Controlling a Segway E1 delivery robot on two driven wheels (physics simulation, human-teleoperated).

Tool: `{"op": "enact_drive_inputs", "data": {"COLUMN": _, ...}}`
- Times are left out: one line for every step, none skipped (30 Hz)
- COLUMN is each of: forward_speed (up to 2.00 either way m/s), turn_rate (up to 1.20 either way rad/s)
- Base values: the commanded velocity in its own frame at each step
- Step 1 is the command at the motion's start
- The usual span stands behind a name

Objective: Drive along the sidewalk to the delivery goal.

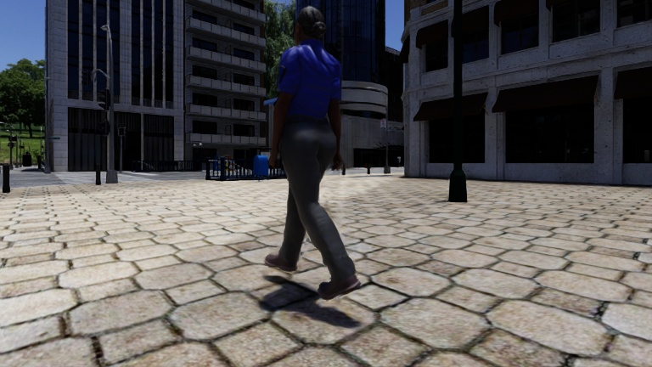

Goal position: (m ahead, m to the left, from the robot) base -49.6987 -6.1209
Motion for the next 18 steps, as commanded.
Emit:
{"op": "enact_drive_inputs", "data": {"forward_speed": 0.62, "turn_rate": -0.31}}
{"op": "enact_drive_inputs", "data": {"forward_speed": 0.62, "turn_rate": -0.31}}
{"op": "enact_drive_inputs", "data": {"forward_speed": 0.62, "turn_rate": -0.32}}
{"op": "enact_drive_inputs", "data": {"forward_speed": 0.63, "turn_rate": -0.32}}
{"op": "enact_drive_inputs", "data": {"forward_speed": 0.63, "turn_rate": -0.32}}
{"op": "enact_drive_inputs", "data": {"forward_speed": 0.63, "turn_rate": -0.32}}
{"op": "enact_drive_inputs", "data": {"forward_speed": 0.64, "turn_rate": -0.36}}
{"op": "enact_drive_inputs", "data": {"forward_speed": 0.64, "turn_rate": -0.41}}
{"op": "enact_drive_inputs", "data": {"forward_speed": 0.64, "turn_rate": -0.43}}
{"op": "enact_drive_inputs", "data": {"forward_speed": 0.64, "turn_rate": -0.44}}
{"op": "enact_drive_inputs", "data": {"forward_speed": 0.64, "turn_rate": -0.44}}
{"op": "enact_drive_inputs", "data": {"forward_speed": 0.66, "turn_rate": -0.44}}
{"op": "enact_drive_inputs", "data": {"forward_speed": 0.69, "turn_rate": -0.44}}
{"op": "enact_drive_inputs", "data": {"forward_speed": 0.7, "turn_rate": -0.44}}
{"op": "enact_drive_inputs", "data": {"forward_speed": 0.72, "turn_rate": -0.44}}
{"op": "enact_drive_inputs", "data": {"forward_speed": 0.75, "turn_rate": -0.44}}
{"op": "enact_drive_inputs", "data": {"forward_speed": 0.83, "turn_rate": -0.44}}
{"op": "enact_drive_inputs", "data": {"forward_speed": 0.88, "turn_rate": -0.44}}
